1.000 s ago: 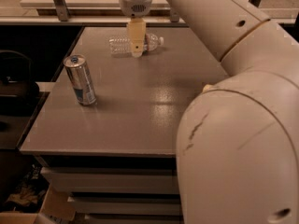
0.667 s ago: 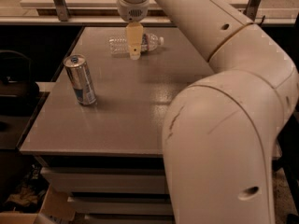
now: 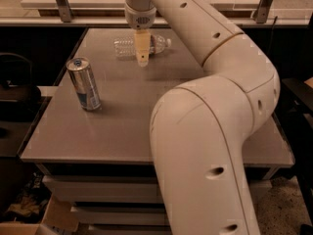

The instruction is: Move water bottle near redbull can

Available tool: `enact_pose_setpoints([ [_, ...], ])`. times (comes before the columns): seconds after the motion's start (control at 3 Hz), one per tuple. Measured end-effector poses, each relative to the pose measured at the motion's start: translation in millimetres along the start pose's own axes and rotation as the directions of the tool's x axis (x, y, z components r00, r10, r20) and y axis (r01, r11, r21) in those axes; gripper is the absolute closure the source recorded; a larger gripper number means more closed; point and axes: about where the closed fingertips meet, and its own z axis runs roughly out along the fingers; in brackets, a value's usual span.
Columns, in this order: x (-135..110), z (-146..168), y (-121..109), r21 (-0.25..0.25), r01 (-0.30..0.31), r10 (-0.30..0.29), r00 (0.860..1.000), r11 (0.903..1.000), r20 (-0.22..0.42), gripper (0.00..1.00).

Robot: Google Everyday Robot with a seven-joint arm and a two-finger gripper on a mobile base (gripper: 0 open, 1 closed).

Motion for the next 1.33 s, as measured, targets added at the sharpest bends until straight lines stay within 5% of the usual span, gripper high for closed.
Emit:
enact_pose_setpoints([
  [0.33, 6, 15, -4, -0.024, -0.01, 0.01, 1.0, 0.9997, -0.006, 0.0],
  [1.33, 18, 31, -9, -0.039, -0.031, 0.031, 1.0, 0.9987, 0.001, 0.65],
])
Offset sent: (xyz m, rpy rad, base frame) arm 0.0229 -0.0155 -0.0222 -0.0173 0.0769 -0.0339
